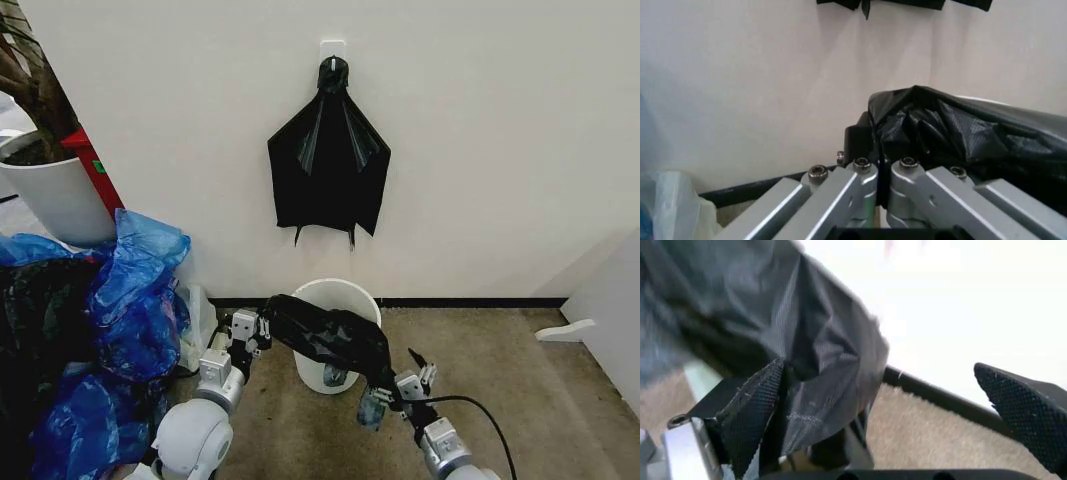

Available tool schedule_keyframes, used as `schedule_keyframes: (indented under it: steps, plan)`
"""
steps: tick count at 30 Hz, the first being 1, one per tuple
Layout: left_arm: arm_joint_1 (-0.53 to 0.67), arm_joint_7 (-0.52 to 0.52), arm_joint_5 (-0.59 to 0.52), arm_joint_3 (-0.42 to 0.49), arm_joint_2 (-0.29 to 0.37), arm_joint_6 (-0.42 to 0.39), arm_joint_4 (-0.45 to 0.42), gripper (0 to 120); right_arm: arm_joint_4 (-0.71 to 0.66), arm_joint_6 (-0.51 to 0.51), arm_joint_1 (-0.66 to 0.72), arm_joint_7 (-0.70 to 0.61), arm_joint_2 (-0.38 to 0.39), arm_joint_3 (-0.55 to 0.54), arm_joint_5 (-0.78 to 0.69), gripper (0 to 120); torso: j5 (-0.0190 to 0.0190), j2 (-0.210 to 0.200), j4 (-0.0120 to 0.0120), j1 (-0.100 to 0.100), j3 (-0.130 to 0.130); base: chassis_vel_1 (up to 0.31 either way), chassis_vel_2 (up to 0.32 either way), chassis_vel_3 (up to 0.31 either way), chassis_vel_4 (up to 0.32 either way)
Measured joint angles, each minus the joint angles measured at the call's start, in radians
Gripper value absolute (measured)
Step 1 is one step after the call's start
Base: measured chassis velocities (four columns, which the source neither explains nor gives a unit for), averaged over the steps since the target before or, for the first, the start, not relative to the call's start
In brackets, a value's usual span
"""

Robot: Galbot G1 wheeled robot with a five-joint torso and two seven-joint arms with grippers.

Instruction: Place the garbage bag over the trash bin.

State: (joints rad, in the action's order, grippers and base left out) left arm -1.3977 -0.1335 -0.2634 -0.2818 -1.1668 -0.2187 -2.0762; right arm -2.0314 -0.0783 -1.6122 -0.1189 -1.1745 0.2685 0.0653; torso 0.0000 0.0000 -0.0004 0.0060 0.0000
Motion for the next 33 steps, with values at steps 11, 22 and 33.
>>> schedule_keyframes:
  steps: [11,22,33]
  plan:
    - [-0.010,0.021,0.016,-0.005,-0.003,0.021,0.015,0,-0.011,-0.017,0.062,-0.039,0.013,0.009,-0.101,100,0.0002,0.000,0.0005,0.000,0.000,0.000,0.000,0.000,0.000]
    - [0.010,0.021,-0.001,-0.002,0.002,0.017,0.025,0,-0.031,-0.092,-0.014,-0.046,-0.006,-0.036,-0.254,100,0.0001,0.000,0.0003,0.000,0.000,0.000,0.000,0.000,0.000]
    - [0.023,0.020,-0.014,-0.002,0.003,0.016,0.039,0,0.009,-0.111,-0.024,-0.034,-0.032,-0.049,-0.353,95,0.0000,0.000,0.0001,0.000,0.000,0.000,0.000,0.000,0.000]
